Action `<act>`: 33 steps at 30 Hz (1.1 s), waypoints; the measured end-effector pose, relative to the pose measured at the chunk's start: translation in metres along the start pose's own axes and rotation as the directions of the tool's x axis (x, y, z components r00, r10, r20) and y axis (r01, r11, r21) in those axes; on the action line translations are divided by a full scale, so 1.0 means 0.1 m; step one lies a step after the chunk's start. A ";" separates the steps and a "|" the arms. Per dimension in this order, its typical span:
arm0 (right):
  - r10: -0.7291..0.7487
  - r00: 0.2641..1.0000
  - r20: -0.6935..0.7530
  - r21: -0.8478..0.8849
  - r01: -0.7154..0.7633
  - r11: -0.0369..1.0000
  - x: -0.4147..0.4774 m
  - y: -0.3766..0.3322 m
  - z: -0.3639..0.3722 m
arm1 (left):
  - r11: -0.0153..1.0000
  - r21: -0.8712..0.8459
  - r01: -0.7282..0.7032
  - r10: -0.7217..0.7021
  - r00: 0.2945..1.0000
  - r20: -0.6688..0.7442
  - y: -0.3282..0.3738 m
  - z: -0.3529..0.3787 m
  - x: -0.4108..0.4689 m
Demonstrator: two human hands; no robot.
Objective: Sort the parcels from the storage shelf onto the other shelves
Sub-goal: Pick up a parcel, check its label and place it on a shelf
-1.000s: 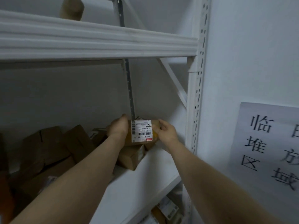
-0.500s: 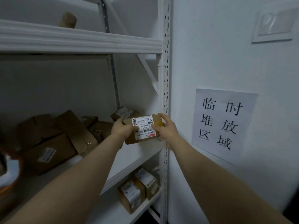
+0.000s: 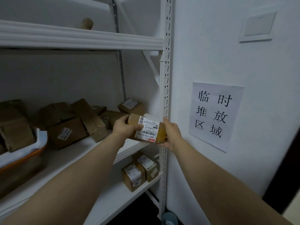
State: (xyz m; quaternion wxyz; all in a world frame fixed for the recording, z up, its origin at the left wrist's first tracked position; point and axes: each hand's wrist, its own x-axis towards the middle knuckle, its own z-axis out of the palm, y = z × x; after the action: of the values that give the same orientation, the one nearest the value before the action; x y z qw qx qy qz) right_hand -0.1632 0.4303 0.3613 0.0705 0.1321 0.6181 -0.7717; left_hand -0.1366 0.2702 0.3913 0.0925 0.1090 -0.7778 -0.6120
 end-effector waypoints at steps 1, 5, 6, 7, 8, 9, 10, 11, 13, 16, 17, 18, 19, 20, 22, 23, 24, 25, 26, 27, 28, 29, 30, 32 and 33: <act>0.058 0.998 0.006 0.044 -0.059 0.997 -0.01 0.03 -0.01 | 1.000 -0.013 -0.006 0.006 1.000 0.024 0.01 0.00 -0.01; 0.235 0.969 0.074 0.269 -0.246 0.931 -0.07 0.10 -0.05 | 0.997 -0.076 -0.020 0.024 0.998 0.052 0.07 0.05 0.01; 0.255 0.963 0.091 0.339 -0.271 0.901 -0.08 0.11 -0.06 | 0.995 -0.098 -0.024 0.028 0.999 0.040 0.09 0.08 0.02; 0.268 0.958 0.099 0.393 -0.285 0.874 -0.08 0.12 -0.06 | 0.993 -0.117 -0.023 0.027 0.999 0.040 0.10 0.11 0.04; 0.274 0.956 0.104 0.429 -0.292 0.855 -0.09 0.12 -0.05 | 0.992 -0.127 -0.019 0.026 0.998 0.055 0.11 0.14 0.05; 0.273 0.956 0.106 0.442 -0.292 0.848 -0.10 0.12 -0.04 | 0.992 -0.123 -0.014 0.025 0.996 0.082 0.11 0.17 0.05; 0.268 0.957 0.111 0.450 -0.289 0.845 -0.10 0.12 -0.04 | 0.994 -0.113 -0.010 0.022 0.994 0.108 0.10 0.19 0.04; 0.263 0.958 0.117 0.450 -0.287 0.846 -0.10 0.13 -0.03 | 0.994 -0.106 -0.004 0.018 0.992 0.126 0.08 0.19 0.04; 0.259 0.957 0.131 0.462 -0.290 0.838 -0.09 0.15 -0.03 | 0.995 -0.104 0.003 0.012 0.990 0.143 0.06 0.21 0.02; 0.267 0.952 0.153 0.485 -0.308 0.819 -0.12 0.18 -0.01 | 0.994 -0.106 0.009 0.009 0.986 0.169 0.02 0.21 -0.02; 0.262 0.951 0.163 0.489 -0.309 0.816 -0.13 0.19 0.00 | 0.993 -0.115 0.007 0.015 0.982 0.186 0.01 0.21 -0.03; 0.259 0.950 0.174 0.494 -0.312 0.812 -0.15 0.19 0.01 | 0.993 -0.115 0.004 0.019 0.979 0.202 0.00 0.22 -0.05; 0.259 0.949 0.179 0.499 -0.314 0.807 -0.16 0.19 0.03 | 0.994 -0.109 0.005 0.018 0.977 0.213 -0.01 0.22 -0.07; 0.261 0.949 0.177 0.503 -0.315 0.805 -0.18 0.19 0.04 | 0.994 -0.108 0.005 0.019 0.975 0.219 -0.01 0.22 -0.09; 0.258 0.952 0.167 0.501 -0.307 0.809 -0.19 0.21 0.05 | 0.991 -0.132 0.010 0.020 0.974 0.227 -0.03 0.24 -0.11; 0.249 0.955 0.163 0.499 -0.297 0.814 -0.20 0.21 0.04 | 0.990 -0.140 0.016 0.017 0.973 0.228 -0.04 0.25 -0.13; 0.237 0.958 0.162 0.495 -0.286 0.820 -0.20 0.22 0.04 | 0.991 -0.135 0.018 0.013 0.974 0.226 -0.05 0.26 -0.14; 0.228 0.961 0.158 0.491 -0.276 0.826 -0.19 0.23 0.03 | 0.992 -0.124 0.012 0.016 0.975 0.220 -0.05 0.26 -0.16; 0.219 0.962 0.160 0.491 -0.270 0.828 -0.20 0.25 0.03 | 0.994 -0.109 0.005 0.018 0.978 0.210 -0.05 0.26 -0.18; 0.211 0.964 0.162 0.491 -0.264 0.830 -0.20 0.26 0.04 | 0.995 -0.098 0.001 0.019 0.979 0.203 -0.04 0.26 -0.20; 0.199 0.966 0.167 0.499 -0.257 0.828 -0.20 0.27 0.04 | 0.995 -0.096 -0.002 0.020 0.981 0.195 -0.04 0.26 -0.21; 0.180 0.969 0.167 0.505 -0.241 0.829 -0.19 0.29 0.04 | 0.994 -0.107 -0.001 0.021 0.982 0.189 -0.04 0.26 -0.21; 0.152 0.974 0.169 0.511 -0.218 0.831 -0.20 0.29 0.06 | 0.993 -0.120 0.008 0.014 0.983 0.182 -0.04 0.25 -0.22; 0.064 0.988 0.141 0.528 -0.130 0.839 -0.19 0.31 0.08 | 0.982 -0.180 0.052 -0.018 0.982 0.186 -0.06 0.25 -0.20; 0.012 0.993 0.120 0.539 -0.076 0.839 -0.17 0.32 0.08 | 0.974 -0.213 0.078 -0.037 0.981 0.190 -0.08 0.25 -0.20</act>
State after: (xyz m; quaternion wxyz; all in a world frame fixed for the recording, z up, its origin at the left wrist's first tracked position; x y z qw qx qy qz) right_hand -0.1388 0.4141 0.3380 0.0825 0.1173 0.3662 -0.9194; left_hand -0.1244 0.2974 0.3779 0.0137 0.0634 -0.7073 -0.7039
